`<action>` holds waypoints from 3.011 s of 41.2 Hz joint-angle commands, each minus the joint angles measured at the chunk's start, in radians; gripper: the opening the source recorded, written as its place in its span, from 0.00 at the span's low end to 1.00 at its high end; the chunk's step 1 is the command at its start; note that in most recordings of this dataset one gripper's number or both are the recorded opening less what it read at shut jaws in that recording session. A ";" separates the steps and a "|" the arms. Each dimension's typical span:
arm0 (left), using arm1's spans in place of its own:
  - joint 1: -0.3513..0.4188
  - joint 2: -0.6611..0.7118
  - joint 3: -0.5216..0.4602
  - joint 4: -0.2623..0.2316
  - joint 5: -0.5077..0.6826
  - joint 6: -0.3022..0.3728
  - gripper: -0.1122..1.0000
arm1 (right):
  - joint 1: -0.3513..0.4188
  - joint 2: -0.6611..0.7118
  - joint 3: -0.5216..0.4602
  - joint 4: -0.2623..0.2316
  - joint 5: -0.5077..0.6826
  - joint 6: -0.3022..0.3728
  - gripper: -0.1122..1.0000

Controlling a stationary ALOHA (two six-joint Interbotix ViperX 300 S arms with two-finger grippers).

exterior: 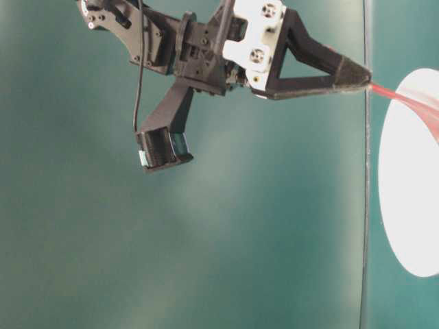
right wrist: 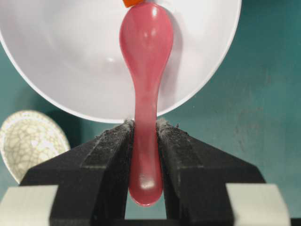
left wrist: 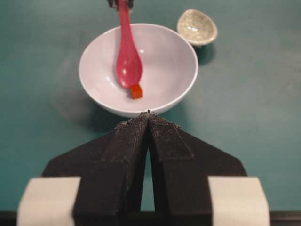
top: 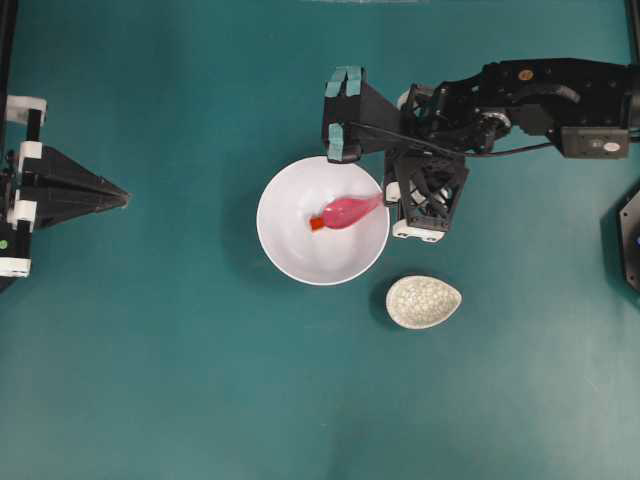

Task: Grip the spoon and scoop the red block from the bowl with right arm.
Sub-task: 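Lower the spoon bowl into the white bowl beside the red cube, then push the spoon under the red cube to scoop it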

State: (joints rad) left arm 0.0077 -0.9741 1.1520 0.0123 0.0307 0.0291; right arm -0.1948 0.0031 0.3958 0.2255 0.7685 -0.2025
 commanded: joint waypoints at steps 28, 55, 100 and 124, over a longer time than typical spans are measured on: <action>0.002 0.003 -0.025 0.003 -0.005 0.002 0.10 | 0.037 0.015 -0.041 -0.002 -0.015 0.008 0.32; 0.002 0.003 -0.023 0.003 -0.005 0.002 0.10 | 0.057 0.025 -0.055 0.008 -0.072 0.011 0.32; 0.002 0.003 -0.025 0.003 -0.005 0.002 0.10 | 0.055 0.026 -0.071 0.009 -0.155 0.018 0.32; 0.002 0.003 -0.025 0.003 -0.005 0.000 0.10 | 0.055 -0.026 -0.014 0.034 -0.196 0.018 0.32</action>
State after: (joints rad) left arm 0.0077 -0.9741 1.1520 0.0123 0.0291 0.0291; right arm -0.1411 0.0184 0.3820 0.2500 0.5937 -0.1825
